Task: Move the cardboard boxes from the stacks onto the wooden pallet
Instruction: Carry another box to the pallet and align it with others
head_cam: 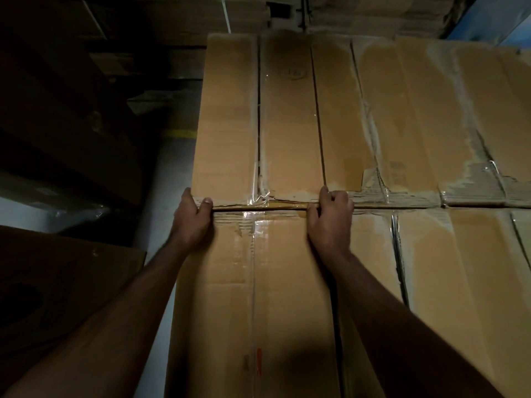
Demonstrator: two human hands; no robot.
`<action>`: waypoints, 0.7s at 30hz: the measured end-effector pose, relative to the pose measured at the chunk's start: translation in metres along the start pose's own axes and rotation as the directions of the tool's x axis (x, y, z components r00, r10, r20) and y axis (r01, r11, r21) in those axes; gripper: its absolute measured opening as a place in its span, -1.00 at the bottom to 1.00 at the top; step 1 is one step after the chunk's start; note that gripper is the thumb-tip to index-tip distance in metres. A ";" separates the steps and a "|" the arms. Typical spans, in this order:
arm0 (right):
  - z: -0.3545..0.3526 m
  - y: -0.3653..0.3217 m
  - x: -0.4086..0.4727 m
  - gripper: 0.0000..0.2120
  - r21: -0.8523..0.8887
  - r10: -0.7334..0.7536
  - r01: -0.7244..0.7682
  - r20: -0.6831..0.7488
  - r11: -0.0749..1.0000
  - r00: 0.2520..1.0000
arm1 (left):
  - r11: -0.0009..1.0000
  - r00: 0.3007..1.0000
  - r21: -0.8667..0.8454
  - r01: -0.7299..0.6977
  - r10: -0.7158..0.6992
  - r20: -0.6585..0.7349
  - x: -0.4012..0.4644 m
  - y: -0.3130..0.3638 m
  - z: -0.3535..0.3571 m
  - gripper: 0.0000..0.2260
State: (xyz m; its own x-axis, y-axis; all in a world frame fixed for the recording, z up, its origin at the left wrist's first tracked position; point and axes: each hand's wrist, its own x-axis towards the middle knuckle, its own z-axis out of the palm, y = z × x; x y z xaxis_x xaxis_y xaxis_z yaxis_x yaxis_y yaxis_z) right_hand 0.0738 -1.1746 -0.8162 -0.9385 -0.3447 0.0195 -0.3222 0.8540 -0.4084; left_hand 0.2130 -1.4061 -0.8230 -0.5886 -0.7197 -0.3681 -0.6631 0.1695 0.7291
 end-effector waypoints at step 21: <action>0.010 0.008 -0.042 -0.38 -0.338 -0.142 0.248 0.308 0.908 0.941 | 0.654 0.938 0.690 -0.312 0.328 0.113 -0.026 -0.013 0.019 -0.20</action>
State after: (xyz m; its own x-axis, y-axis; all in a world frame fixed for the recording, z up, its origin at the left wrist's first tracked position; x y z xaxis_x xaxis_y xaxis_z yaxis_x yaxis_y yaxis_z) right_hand 0.1118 -1.1576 -0.8294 -0.7989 -0.5657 -0.2044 -0.5671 0.8216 -0.0575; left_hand 0.2283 -1.3765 -0.8344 -0.8220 -0.5433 -0.1709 -0.5686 0.7995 0.1934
